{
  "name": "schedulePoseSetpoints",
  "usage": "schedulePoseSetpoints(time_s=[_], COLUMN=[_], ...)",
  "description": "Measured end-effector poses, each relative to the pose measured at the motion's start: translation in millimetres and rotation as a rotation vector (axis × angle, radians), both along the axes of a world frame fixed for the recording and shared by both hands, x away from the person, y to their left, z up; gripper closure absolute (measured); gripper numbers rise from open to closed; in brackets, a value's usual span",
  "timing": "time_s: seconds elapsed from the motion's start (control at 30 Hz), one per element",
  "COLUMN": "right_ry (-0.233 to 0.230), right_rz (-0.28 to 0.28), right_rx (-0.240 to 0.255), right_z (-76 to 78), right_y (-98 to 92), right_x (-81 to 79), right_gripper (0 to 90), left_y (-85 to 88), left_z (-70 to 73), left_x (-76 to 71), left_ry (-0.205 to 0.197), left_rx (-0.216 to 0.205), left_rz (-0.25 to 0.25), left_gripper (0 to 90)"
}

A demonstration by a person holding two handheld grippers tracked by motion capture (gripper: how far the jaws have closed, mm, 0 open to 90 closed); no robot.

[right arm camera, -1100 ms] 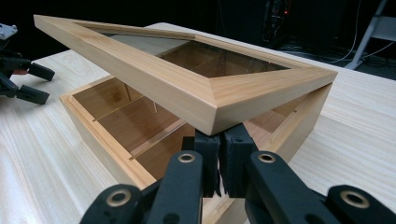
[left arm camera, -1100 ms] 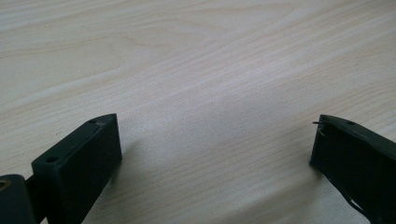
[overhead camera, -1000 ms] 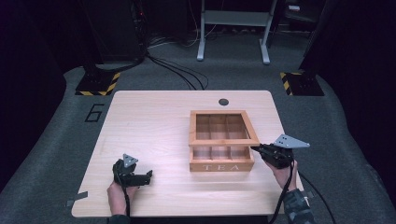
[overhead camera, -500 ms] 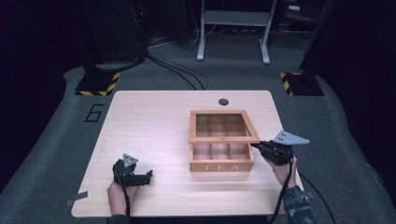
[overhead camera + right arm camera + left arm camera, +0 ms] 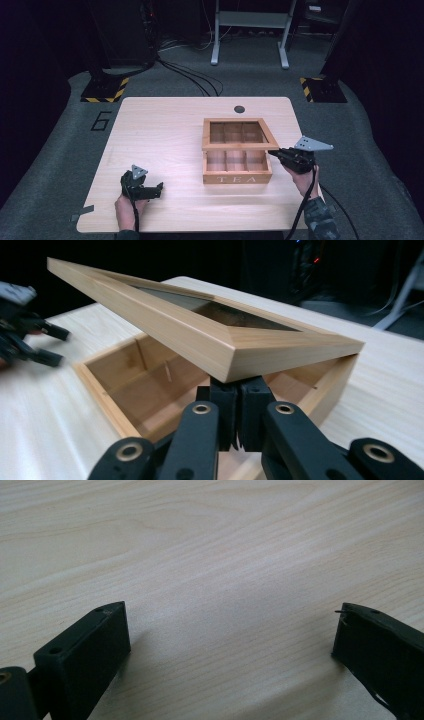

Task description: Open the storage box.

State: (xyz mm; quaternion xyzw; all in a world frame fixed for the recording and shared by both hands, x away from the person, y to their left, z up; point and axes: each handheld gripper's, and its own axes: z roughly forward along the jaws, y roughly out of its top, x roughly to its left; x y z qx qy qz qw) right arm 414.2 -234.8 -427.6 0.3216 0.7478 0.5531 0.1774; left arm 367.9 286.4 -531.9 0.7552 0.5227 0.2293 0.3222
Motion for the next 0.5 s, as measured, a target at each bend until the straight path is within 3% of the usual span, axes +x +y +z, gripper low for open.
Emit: schedulePoseSetpoints(time_s=[0.13, 0.27, 0.5], right_ry=[0.006, 0.033, 0.023], right_rz=[0.005, 0.016, 0.016], right_rx=[-0.003, -0.029, -0.025], right_z=[16.6, 16.9, 18.2], right_y=[-1.3, 0.2, -0.4], right_x=[8.8, 12.6, 17.0], right_gripper=[86.4, 85.9, 86.0], left_y=[0.0, -0.1, 0.0], left_z=[0.0, 0.0, 0.0], left_x=[0.0, -0.1, 0.0], left_ry=[0.000, 0.000, 0.001], left_rx=[0.000, -0.001, 0.000], left_rz=[0.000, -0.001, 0.000], left_gripper=[1.6, 1.6, 1.6])
